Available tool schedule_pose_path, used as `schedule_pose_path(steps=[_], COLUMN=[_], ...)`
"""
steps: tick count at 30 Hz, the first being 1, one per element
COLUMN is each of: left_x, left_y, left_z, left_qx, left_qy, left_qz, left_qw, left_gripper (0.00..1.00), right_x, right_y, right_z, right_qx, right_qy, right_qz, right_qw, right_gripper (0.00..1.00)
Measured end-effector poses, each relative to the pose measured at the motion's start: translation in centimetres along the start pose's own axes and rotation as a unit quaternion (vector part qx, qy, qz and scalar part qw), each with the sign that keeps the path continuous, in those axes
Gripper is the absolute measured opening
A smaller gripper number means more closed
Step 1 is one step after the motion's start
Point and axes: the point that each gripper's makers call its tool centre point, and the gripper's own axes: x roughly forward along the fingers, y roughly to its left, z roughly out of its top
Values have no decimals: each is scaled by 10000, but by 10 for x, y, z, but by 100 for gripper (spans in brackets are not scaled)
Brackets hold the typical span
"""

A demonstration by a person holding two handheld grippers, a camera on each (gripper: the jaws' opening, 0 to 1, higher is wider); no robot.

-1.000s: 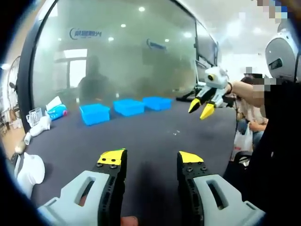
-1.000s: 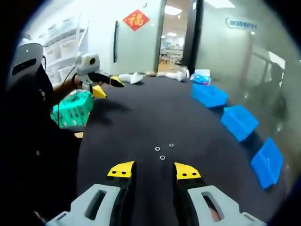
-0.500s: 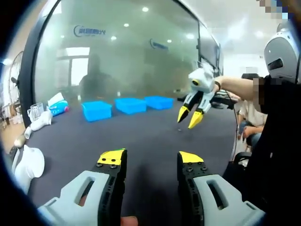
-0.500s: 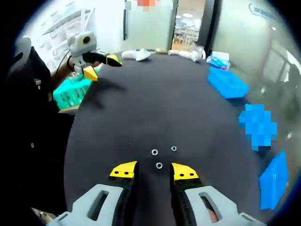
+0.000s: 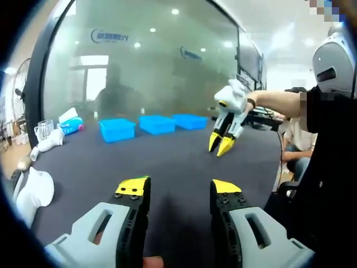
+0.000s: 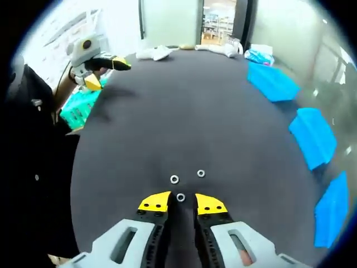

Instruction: Sort the screws, nuts, and washers into the corresponding bins

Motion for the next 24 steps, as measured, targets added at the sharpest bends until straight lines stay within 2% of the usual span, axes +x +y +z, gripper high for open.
schedule_pose_path(steps=[2, 9, 17, 20, 24], left_x=[0, 2, 0, 0, 1], left_y=[0, -1, -1, 0, 0], left_z=[0, 0, 0, 3, 6], left_qx=[10, 16, 27, 29, 32], left_qy=[4, 17, 37, 19, -15], left_qz=[-5, -7, 16, 34, 41], left_qw=[10000, 10000, 10000, 10000, 10000], left_gripper=[42, 42, 42, 41, 41], right_x=[0, 1, -2, -8, -25], right_y=[1, 8, 7, 5, 0], right_z=[0, 1, 0, 1, 5], right_qx=[53, -283, -203, -104, 59], right_qy=[3, 85, 14, -165, -681], right_qz=[4, -124, -143, -228, -571], right_qw=[10000, 9995, 9997, 9995, 9960], right_gripper=[11, 4, 4, 4, 0])
